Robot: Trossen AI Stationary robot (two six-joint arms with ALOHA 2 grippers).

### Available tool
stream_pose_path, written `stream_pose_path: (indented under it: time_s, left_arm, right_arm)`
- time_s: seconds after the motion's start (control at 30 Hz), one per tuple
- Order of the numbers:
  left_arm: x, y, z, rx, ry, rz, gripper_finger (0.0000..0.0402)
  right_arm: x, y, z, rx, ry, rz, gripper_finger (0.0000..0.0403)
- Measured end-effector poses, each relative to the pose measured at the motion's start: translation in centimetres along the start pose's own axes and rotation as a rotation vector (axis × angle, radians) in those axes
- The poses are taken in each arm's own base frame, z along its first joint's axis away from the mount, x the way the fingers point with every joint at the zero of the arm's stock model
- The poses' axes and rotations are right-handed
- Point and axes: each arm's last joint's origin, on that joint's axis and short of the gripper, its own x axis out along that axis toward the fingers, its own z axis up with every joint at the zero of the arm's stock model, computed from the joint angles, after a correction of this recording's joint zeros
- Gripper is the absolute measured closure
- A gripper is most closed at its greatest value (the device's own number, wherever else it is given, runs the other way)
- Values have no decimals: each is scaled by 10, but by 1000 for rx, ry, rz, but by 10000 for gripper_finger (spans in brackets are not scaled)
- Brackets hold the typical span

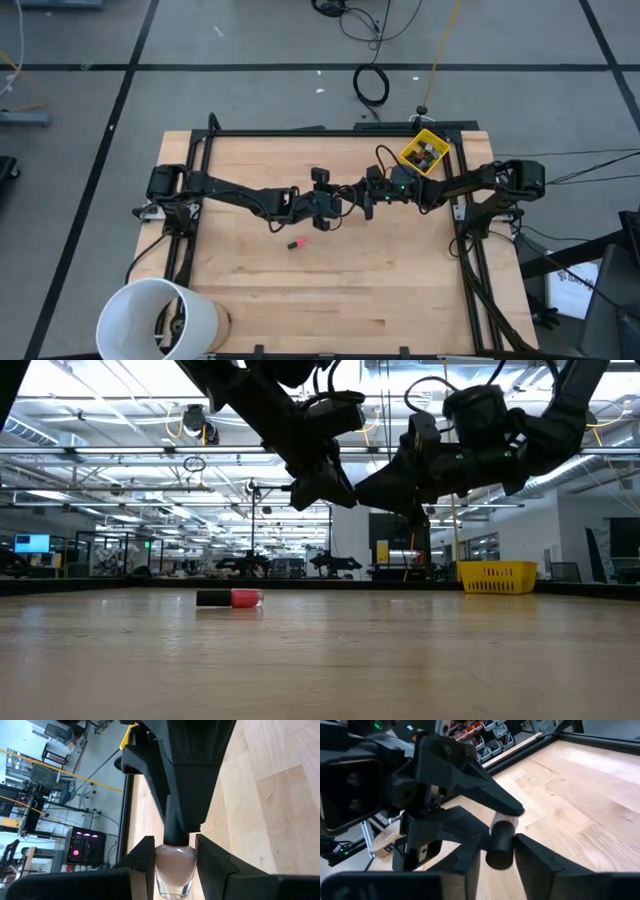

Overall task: Pick & Place Nail Polish
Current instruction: Put the light pink nail polish bottle into the yellow bin

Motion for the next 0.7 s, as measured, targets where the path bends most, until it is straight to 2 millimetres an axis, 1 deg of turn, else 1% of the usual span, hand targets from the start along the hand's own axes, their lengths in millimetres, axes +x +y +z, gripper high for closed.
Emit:
stream_pose_path:
  time_s: [0.17, 0.3, 0.4, 0.7]
  left_arm:
    - [0, -1, 0, -14, -7, -9, 305]
    - [0, -1, 0, -14, -7, -8, 305]
    - [0, -1, 0, -13, -6, -8, 305]
    - [0, -1, 0, -15, -5, -5, 305]
  right_arm:
    - [1, 5, 0, -7, -13, 17, 255]
    - [2, 7, 0, -10, -39, -18, 241]
    - [2, 7, 0, -10, -43, -33, 246]
    - [2, 6, -1, -10, -33, -38, 291]
